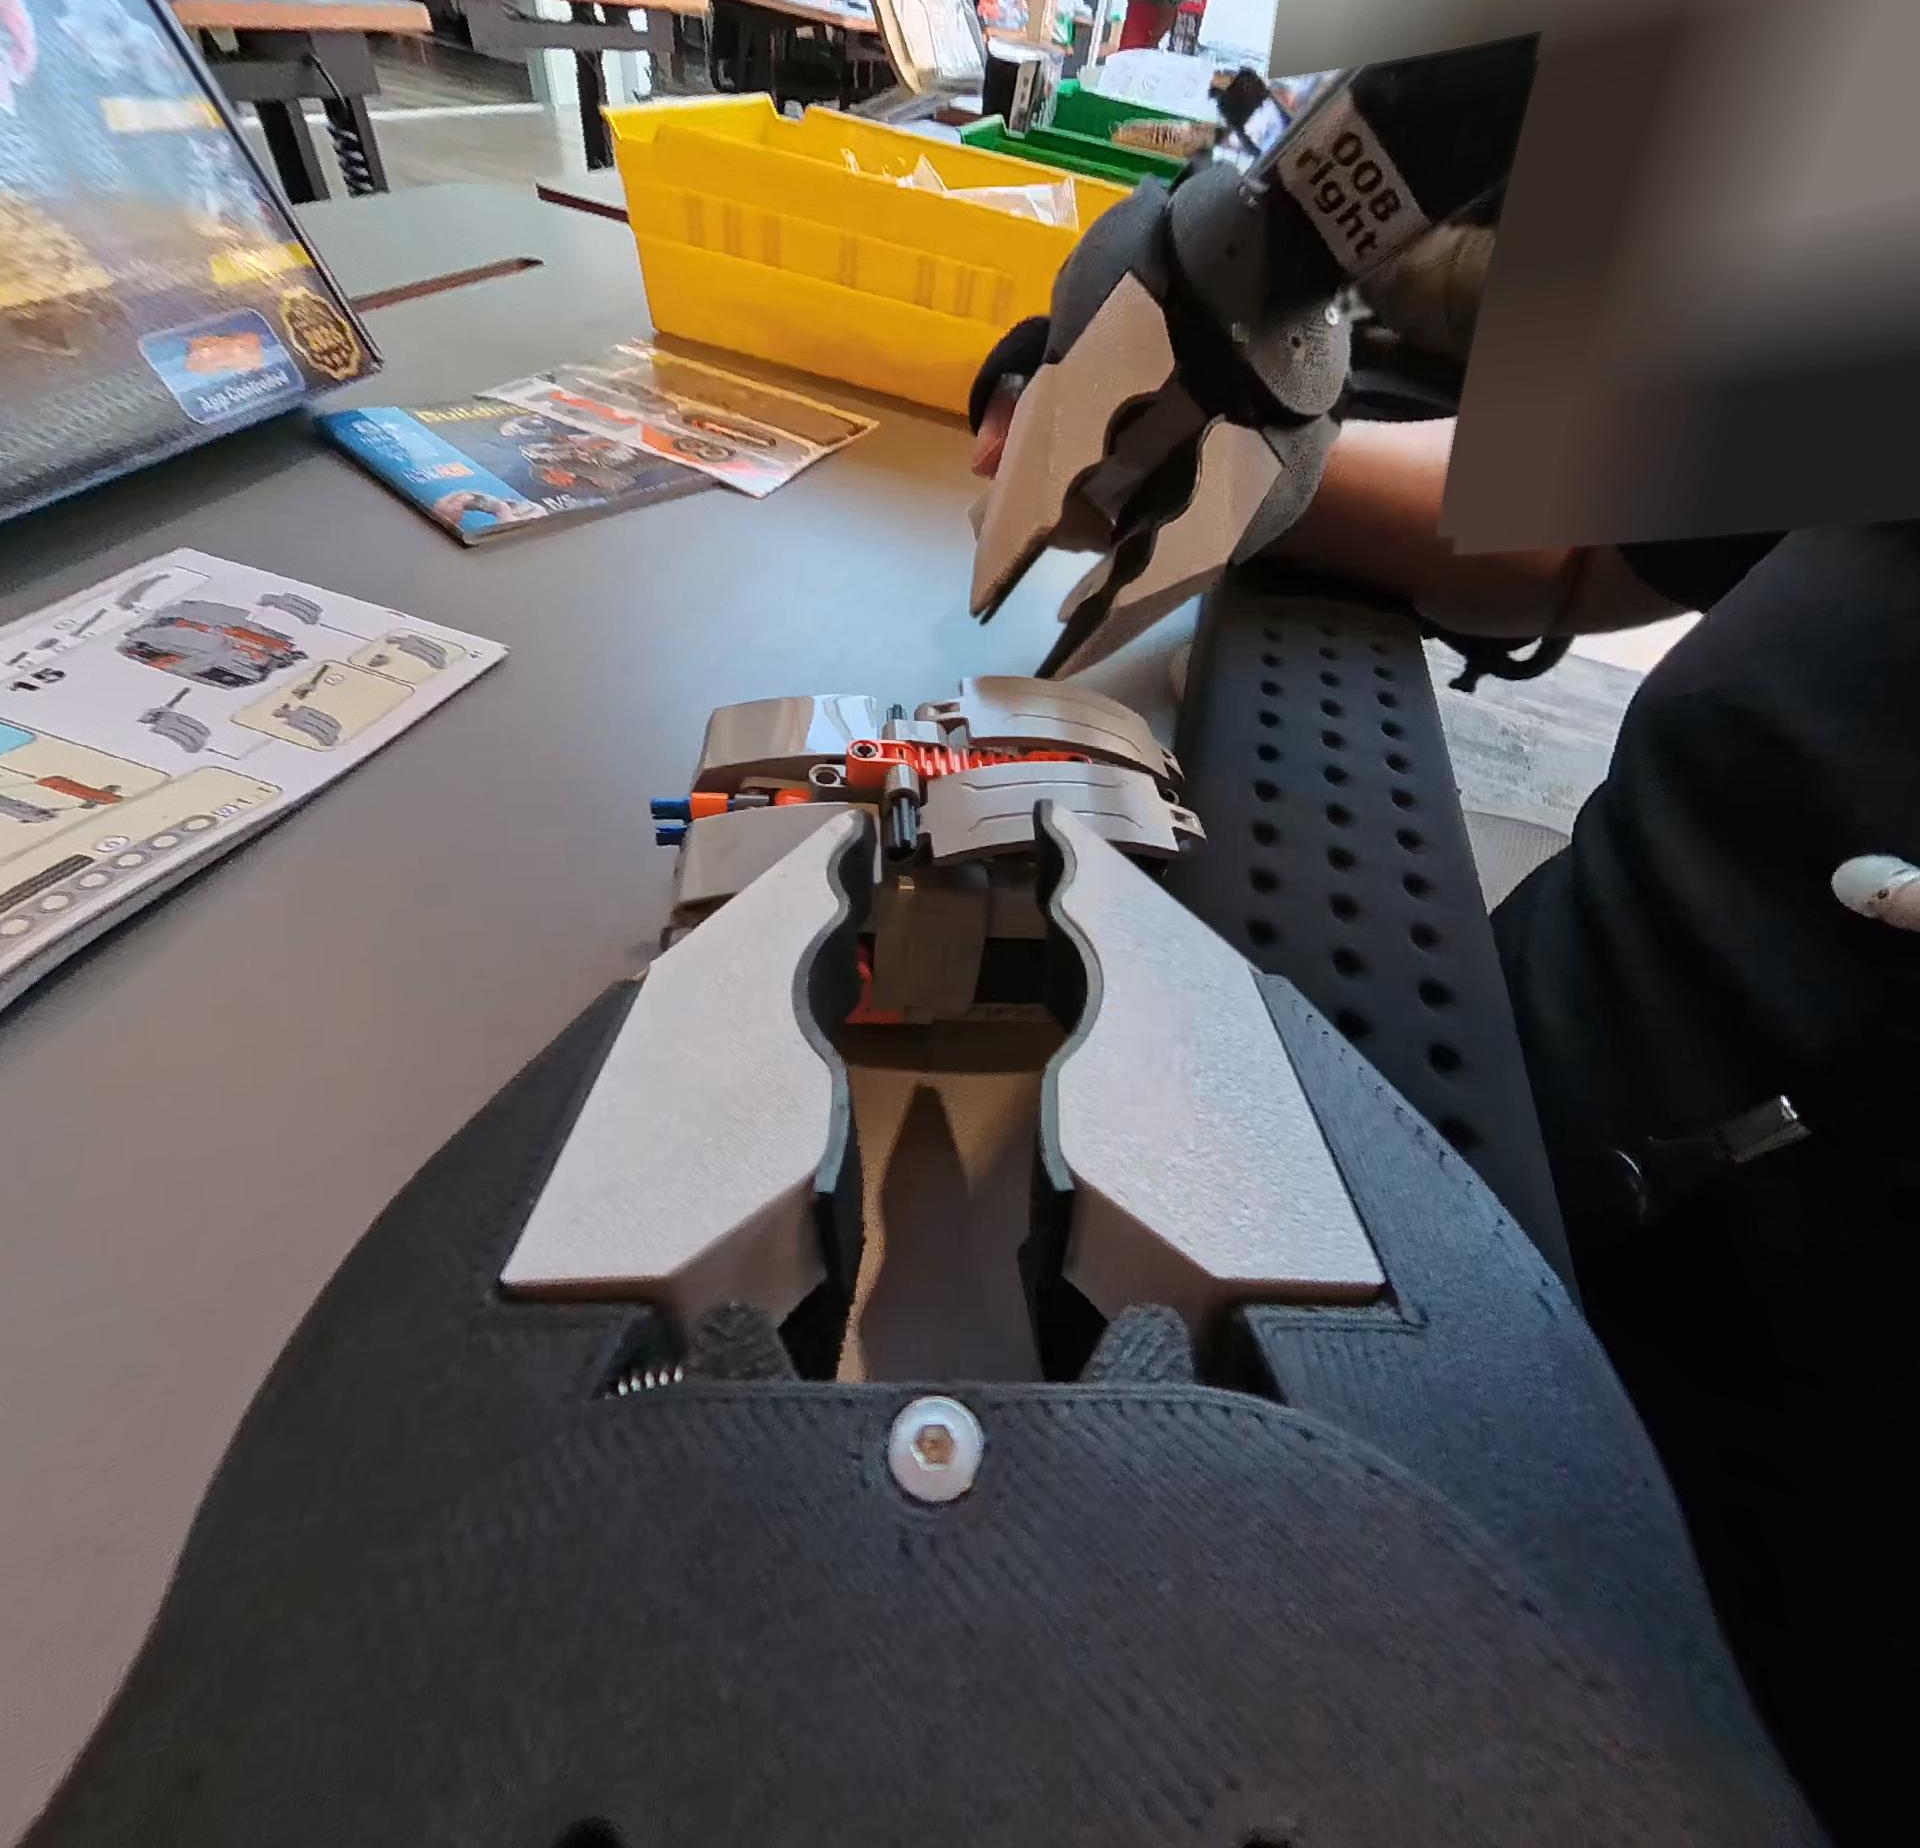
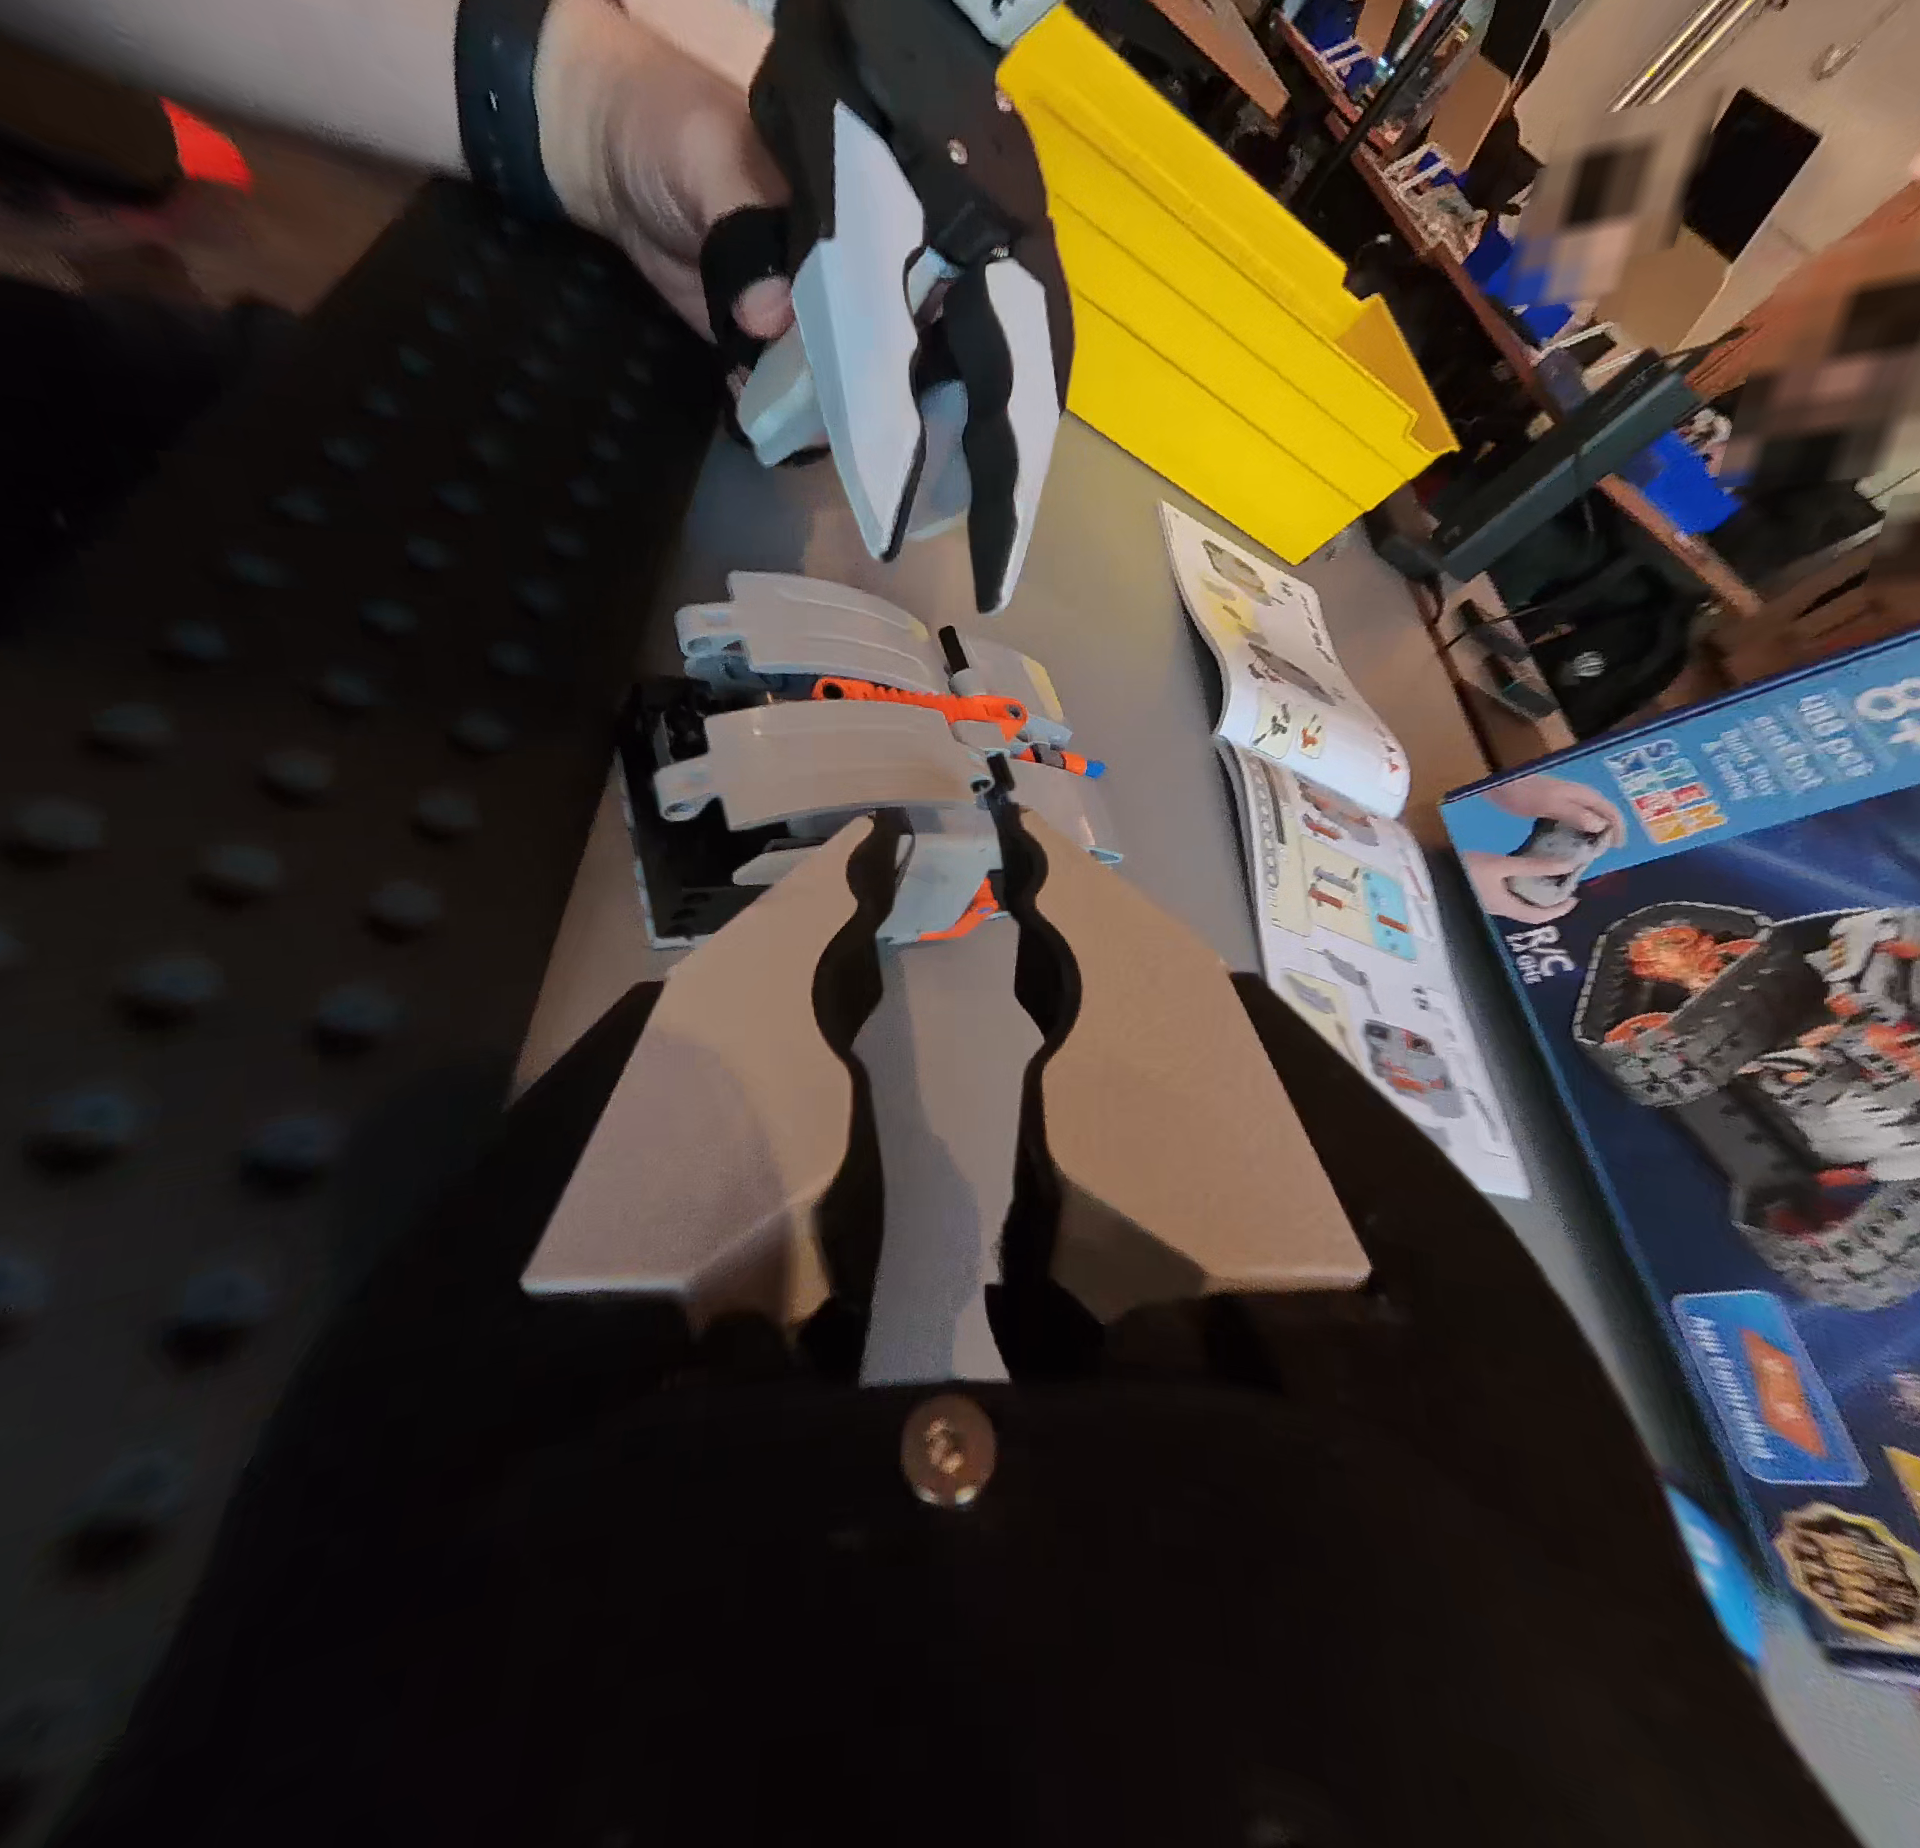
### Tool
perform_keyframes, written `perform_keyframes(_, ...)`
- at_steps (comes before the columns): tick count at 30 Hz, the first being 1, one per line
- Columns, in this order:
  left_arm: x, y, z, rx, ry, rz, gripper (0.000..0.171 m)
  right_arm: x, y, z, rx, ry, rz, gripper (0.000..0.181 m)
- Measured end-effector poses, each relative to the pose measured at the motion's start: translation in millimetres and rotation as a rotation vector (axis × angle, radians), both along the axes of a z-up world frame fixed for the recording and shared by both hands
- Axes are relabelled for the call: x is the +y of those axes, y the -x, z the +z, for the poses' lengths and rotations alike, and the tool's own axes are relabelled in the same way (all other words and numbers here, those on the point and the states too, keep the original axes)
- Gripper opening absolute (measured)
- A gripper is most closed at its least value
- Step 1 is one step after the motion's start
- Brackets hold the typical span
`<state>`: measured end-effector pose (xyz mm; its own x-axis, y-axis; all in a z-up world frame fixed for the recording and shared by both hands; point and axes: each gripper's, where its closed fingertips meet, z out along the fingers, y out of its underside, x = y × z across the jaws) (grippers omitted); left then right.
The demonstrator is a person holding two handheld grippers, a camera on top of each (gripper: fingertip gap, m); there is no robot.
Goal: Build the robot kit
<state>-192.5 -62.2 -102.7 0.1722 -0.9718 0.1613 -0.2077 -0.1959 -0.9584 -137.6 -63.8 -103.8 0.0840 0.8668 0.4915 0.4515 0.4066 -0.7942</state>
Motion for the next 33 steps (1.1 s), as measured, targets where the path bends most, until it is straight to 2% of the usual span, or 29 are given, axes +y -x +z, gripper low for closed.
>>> perform_keyframes(3, 2.8, 3.4, 5.1, -0.038, 0.010, 0.015, 0.028, -8.4, -3.1, 6.2, 0.039, 0.061, 0.031, 0.022)
perform_keyframes(7, 2.8, 3.2, 3.3, -0.031, 0.015, 0.015, 0.027, -20.3, -2.5, 0.1, 0.044, 0.201, 0.070, 0.025)
perform_keyframes(10, 1.7, 1.6, -1.0, -0.005, 0.009, 0.009, 0.027, -19.8, -2.8, -1.9, 0.004, 0.073, 0.070, 0.027)
perform_keyframes(13, 0.9, 0.5, -3.5, 0.010, 0.005, 0.004, 0.027, -14.2, -4.0, -16.7, -0.124, -0.100, 0.042, 0.024)
perform_keyframes(19, 1.3, -0.6, -5.4, 0.022, -0.010, 0.010, 0.029, -12.3, 4.6, -5.5, -0.100, -0.243, 0.059, 0.024)
perform_keyframes(25, -1.3, -2.9, -7.4, 0.033, -0.014, -0.007, 0.025, -22.3, 12.1, -10.5, -0.123, -0.306, 0.121, 0.015)
perform_keyframes(28, -2.2, -3.1, -7.1, 0.028, -0.009, -0.016, 0.016, -24.0, 15.8, -10.2, -0.128, -0.353, 0.143, 0.013)
perform_keyframes(33, -2.6, -3.5, -7.0, 0.027, -0.009, -0.017, 0.016, -22.4, 14.6, -6.2, -0.124, -0.322, 0.144, 0.010)
